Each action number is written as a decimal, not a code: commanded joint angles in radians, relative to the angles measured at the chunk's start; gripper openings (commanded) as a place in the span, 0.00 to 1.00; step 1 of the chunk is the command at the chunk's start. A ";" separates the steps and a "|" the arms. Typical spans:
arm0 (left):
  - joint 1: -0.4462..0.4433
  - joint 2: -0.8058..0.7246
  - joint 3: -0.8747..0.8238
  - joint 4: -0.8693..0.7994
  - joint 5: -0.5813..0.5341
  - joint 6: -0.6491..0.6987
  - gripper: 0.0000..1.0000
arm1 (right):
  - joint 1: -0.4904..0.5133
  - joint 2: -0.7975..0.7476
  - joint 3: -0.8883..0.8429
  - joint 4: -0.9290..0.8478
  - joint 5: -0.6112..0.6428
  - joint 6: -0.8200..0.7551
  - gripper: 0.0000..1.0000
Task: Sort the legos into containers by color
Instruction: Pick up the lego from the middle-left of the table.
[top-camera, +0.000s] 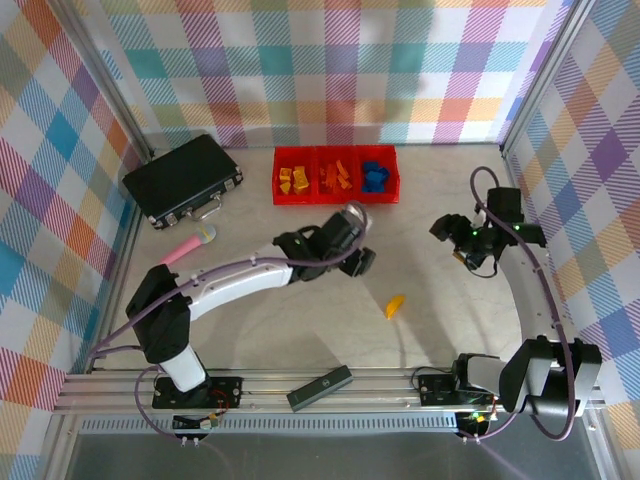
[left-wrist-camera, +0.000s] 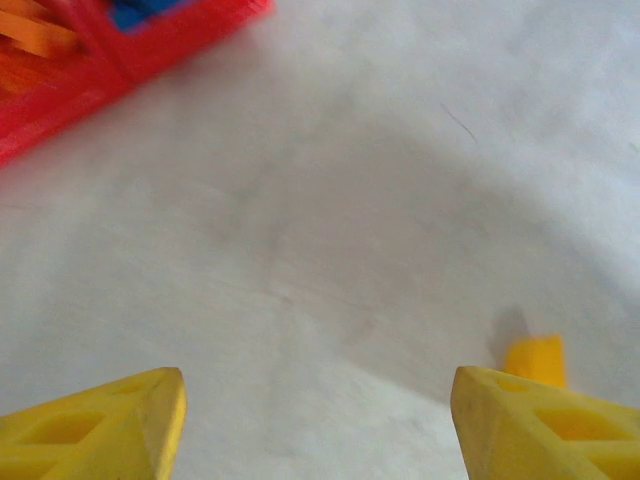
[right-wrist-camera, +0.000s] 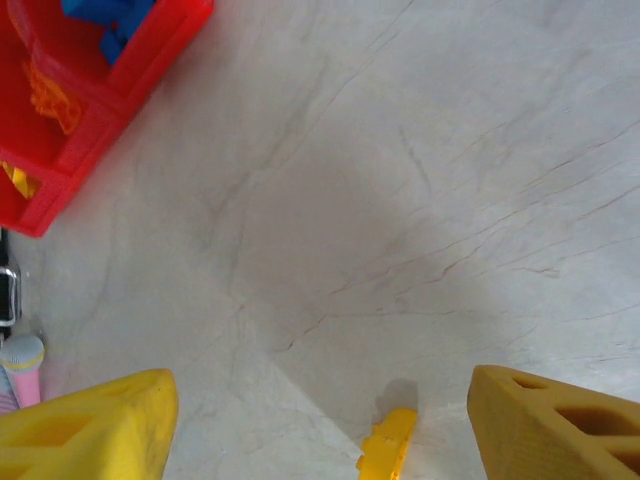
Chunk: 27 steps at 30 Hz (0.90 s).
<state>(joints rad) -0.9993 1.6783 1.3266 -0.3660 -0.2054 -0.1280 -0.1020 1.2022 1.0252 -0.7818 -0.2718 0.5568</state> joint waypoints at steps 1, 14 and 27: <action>-0.078 0.047 -0.007 0.012 0.038 -0.020 0.72 | -0.025 -0.039 0.042 -0.030 -0.026 -0.036 0.77; -0.219 0.358 0.182 -0.039 0.023 0.021 0.75 | -0.027 -0.051 0.049 -0.026 -0.023 -0.030 0.77; -0.219 0.474 0.226 -0.020 0.040 0.007 0.41 | -0.027 -0.050 0.047 -0.028 -0.015 -0.045 0.77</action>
<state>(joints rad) -1.2171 2.1399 1.5219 -0.3893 -0.1734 -0.1188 -0.1253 1.1679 1.0458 -0.7883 -0.2741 0.5343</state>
